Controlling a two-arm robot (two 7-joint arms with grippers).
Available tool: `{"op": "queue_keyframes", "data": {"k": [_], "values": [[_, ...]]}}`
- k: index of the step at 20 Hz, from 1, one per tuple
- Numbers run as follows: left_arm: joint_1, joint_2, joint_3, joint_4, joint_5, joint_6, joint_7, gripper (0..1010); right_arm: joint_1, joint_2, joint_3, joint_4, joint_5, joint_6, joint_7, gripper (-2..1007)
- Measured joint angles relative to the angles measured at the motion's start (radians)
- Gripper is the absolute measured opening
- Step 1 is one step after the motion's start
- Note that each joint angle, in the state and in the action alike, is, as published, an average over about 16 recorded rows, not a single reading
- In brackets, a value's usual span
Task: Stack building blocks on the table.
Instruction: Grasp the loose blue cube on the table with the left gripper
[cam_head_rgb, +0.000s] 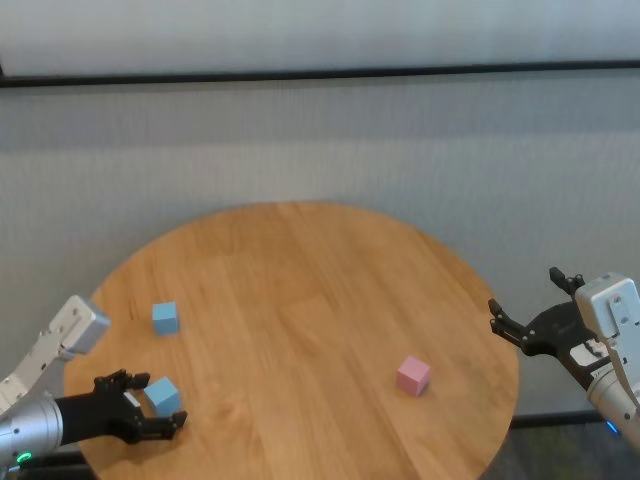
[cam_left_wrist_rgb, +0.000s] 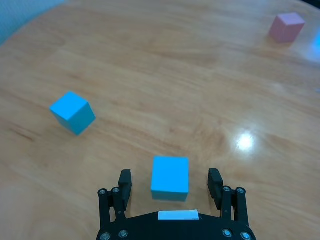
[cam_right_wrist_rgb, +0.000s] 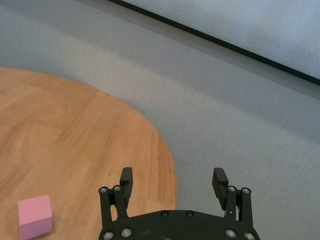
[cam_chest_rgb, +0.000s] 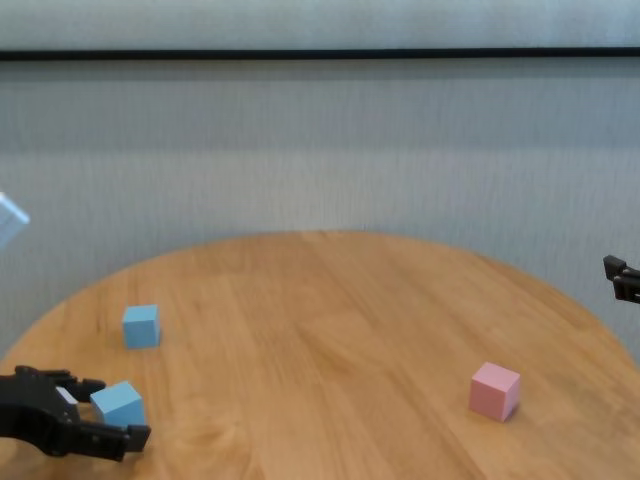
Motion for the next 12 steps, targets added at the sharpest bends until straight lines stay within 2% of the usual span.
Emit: {"op": "queue_keyframes", "data": {"k": [7,12], "values": [[-0.005,0.000,0.006,0.003,0.004,0.024,0.006,991,0.000,0.000,0.000,0.000,0.000,0.000,0.000,1001],[-0.006,0.000,0.006,0.003,0.005,0.026,0.006,932,0.000,0.000,0.000,0.000,0.000,0.000,0.000,1001]]}}
